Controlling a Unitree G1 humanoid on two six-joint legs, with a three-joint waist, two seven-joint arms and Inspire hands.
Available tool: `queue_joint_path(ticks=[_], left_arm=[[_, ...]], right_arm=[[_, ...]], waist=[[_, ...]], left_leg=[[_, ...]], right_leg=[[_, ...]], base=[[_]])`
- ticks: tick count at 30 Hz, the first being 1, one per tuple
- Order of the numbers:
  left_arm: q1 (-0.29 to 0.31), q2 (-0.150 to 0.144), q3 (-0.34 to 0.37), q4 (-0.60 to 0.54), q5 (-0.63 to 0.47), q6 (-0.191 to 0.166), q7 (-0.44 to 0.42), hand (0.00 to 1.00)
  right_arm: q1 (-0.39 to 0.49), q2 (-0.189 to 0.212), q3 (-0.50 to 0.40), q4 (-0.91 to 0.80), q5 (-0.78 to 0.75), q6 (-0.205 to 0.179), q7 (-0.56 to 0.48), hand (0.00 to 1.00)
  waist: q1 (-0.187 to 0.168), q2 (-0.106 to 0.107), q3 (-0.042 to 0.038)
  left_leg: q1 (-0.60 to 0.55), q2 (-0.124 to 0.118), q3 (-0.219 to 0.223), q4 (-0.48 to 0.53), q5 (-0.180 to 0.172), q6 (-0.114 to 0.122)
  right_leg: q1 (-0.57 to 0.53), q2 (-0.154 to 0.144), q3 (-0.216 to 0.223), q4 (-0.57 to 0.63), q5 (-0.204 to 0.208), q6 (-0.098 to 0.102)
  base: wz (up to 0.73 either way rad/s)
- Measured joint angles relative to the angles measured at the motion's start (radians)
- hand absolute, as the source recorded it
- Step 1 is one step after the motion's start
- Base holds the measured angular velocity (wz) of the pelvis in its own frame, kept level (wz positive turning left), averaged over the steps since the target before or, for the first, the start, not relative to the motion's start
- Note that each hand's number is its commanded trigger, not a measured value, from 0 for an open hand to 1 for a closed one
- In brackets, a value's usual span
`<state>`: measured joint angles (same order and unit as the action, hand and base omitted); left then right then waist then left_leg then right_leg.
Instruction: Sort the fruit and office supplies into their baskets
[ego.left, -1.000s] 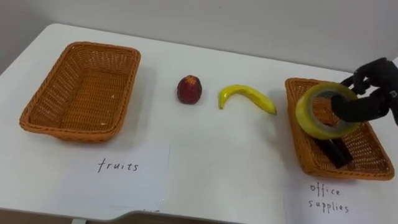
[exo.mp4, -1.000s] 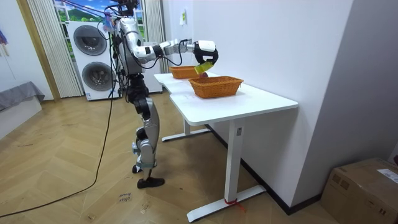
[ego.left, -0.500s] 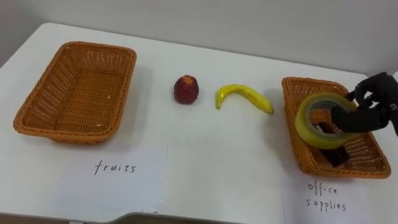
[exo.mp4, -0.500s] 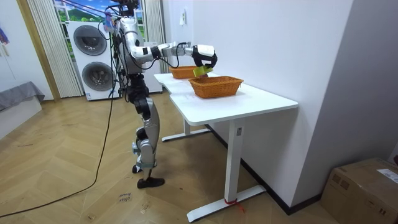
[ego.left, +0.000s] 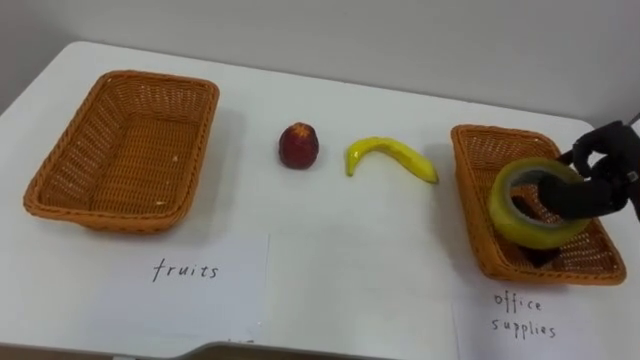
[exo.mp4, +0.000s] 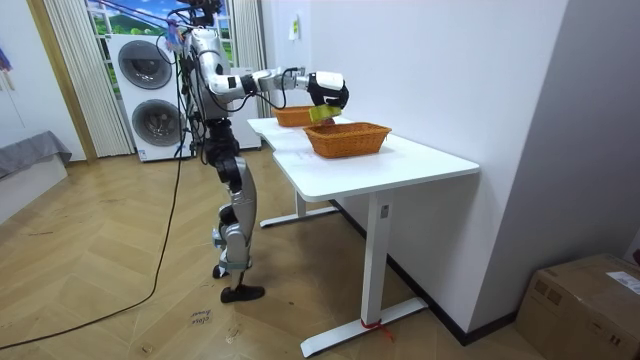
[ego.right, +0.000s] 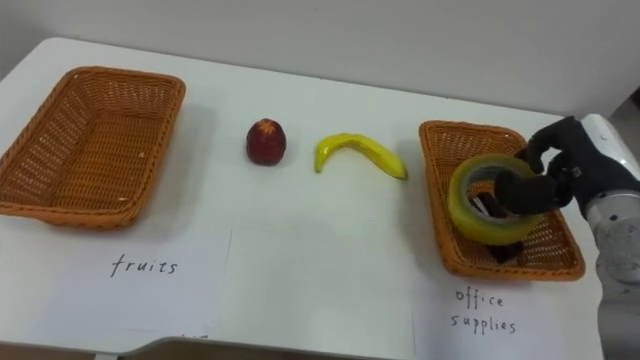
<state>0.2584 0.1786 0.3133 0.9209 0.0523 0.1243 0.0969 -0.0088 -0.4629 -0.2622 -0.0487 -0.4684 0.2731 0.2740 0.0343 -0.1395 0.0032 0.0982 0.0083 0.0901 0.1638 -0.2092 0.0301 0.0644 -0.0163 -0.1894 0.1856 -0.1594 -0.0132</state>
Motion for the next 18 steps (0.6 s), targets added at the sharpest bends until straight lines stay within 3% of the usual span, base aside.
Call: queue_joint_path(ticks=[8,18], left_arm=[[0.001,0.000,0.000,0.000,0.000,0.000,0.000,0.00],[0.002,0.000,0.000,0.000,0.000,0.000,0.002,0.00]], right_arm=[[0.000,0.000,0.000,0.000,-0.009,0.000,0.000,0.00],[0.000,0.000,0.000,0.000,-0.009,0.000,0.000,0.00]], waist=[[0.000,-0.005,-0.0053],[0.000,-0.006,-0.0057]], left_leg=[[0.002,0.000,0.000,0.000,0.000,0.000],[0.002,0.000,0.000,-0.001,0.000,0.000]], right_leg=[[0.002,0.001,0.000,0.000,0.000,0.000],[0.004,0.000,0.000,0.003,0.000,0.000]], base=[[0.00],[0.00]])
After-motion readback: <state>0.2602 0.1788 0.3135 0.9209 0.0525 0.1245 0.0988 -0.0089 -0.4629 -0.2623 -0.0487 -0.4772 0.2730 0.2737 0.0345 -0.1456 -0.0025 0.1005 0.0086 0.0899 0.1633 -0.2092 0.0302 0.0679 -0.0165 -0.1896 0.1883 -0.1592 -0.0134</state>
